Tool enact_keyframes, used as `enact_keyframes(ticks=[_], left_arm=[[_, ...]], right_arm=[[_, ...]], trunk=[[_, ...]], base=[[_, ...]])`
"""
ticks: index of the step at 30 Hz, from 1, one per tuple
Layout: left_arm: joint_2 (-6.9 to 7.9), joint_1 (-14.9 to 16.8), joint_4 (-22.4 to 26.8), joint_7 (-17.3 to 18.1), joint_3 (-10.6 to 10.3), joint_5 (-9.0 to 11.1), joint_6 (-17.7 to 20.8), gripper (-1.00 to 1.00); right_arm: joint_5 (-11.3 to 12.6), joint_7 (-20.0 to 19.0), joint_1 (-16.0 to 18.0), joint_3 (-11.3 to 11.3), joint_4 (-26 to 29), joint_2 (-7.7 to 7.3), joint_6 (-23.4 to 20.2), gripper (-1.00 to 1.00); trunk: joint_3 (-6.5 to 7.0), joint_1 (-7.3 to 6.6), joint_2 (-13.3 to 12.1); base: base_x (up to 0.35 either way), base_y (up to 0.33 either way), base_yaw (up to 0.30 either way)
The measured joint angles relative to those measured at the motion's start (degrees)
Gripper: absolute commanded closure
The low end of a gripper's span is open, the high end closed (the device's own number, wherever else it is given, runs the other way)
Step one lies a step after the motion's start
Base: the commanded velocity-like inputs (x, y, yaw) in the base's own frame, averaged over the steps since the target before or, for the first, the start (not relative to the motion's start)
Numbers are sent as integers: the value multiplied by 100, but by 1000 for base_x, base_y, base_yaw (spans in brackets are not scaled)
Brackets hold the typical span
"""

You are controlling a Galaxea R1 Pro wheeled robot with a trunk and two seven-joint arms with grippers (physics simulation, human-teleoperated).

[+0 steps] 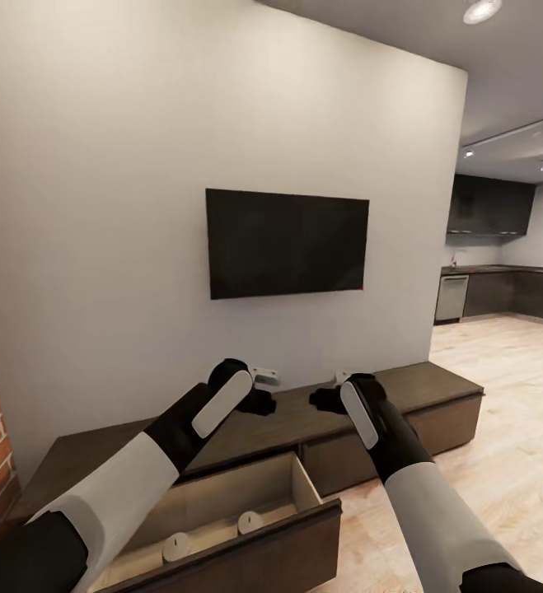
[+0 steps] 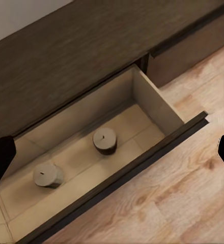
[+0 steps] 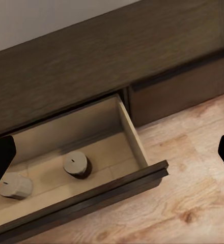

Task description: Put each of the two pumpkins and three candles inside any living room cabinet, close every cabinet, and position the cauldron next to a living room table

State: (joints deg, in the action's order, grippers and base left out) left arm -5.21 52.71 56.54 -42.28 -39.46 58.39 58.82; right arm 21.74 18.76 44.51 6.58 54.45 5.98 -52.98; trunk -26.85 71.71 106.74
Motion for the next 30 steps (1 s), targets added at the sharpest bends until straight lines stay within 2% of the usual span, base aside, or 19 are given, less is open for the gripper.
enact_keyframes(ticks=[10,23,26,30], left_arm=[[-4,-54,4,19,-5,-1,-88,-100],[-2,-65,10,21,-5,-5,-98,-100],[-1,-63,10,20,-4,-5,-98,-100],[-1,-65,10,18,-3,-5,-98,-100]], right_arm=[[-1,-2,0,0,-7,1,4,-100],[-2,0,1,-19,-15,-3,6,-100],[-3,-1,1,-114,-24,-10,1,-100],[-12,0,1,-395,-32,-17,-18,-100]], trunk=[[76,0,0],[175,0,0],[197,0,0],[227,0,0]], base=[[0,-37,-212],[0,-245,-212],[0,-248,-212],[0,-240,-212]])
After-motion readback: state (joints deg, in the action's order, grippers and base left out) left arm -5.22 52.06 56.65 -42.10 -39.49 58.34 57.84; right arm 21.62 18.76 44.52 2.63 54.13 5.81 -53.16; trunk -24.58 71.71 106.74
